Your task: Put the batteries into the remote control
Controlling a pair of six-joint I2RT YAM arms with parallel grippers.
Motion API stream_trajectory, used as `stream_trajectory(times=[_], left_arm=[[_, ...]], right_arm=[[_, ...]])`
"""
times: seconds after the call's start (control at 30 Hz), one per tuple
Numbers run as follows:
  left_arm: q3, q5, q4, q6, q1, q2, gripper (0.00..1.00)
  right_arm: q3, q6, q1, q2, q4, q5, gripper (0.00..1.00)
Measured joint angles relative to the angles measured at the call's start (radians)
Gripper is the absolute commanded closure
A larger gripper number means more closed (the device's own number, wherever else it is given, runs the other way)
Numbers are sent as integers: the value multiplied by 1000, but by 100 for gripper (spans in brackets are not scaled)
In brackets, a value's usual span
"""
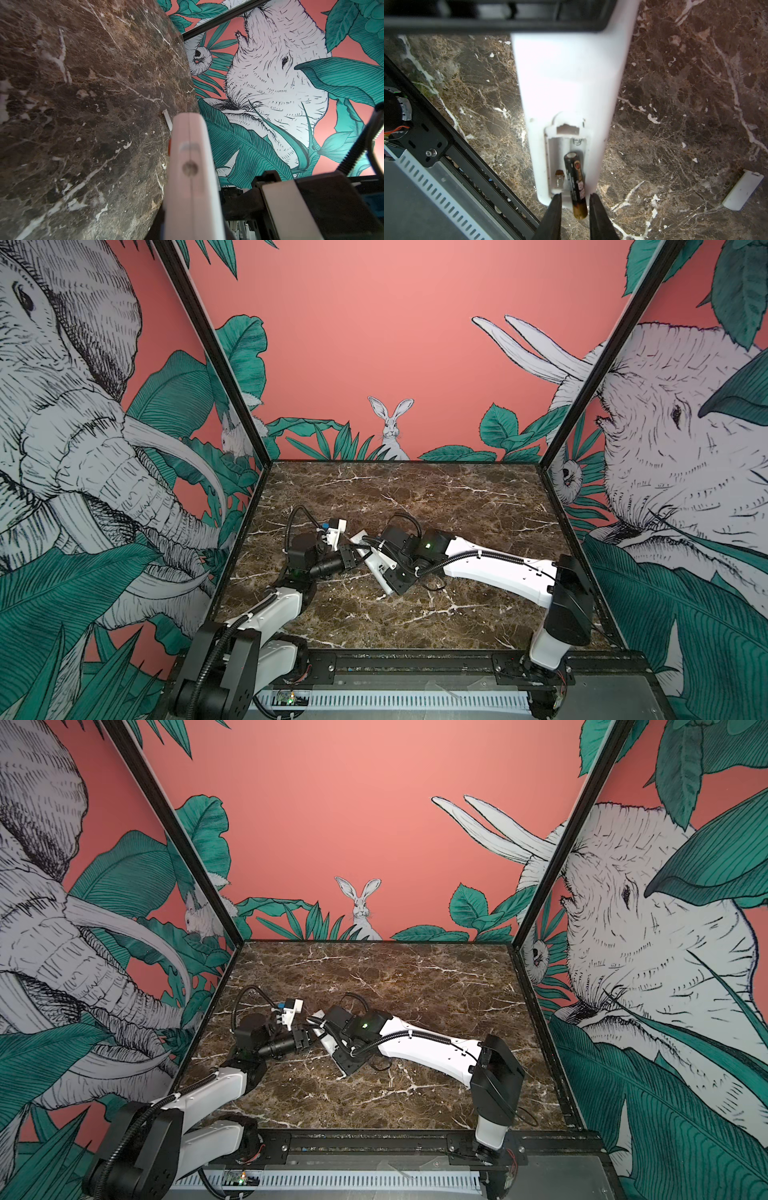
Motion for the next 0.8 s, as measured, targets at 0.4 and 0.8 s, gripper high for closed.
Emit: stream_trajectory(times=[0.4,0.8], left_arm=[[0,0,-1,0,13,2,100],[0,0,-2,0,21,2,100]], right_arm=[[2,0,2,8,2,-3,84],[26,5,2,27,2,8,90]])
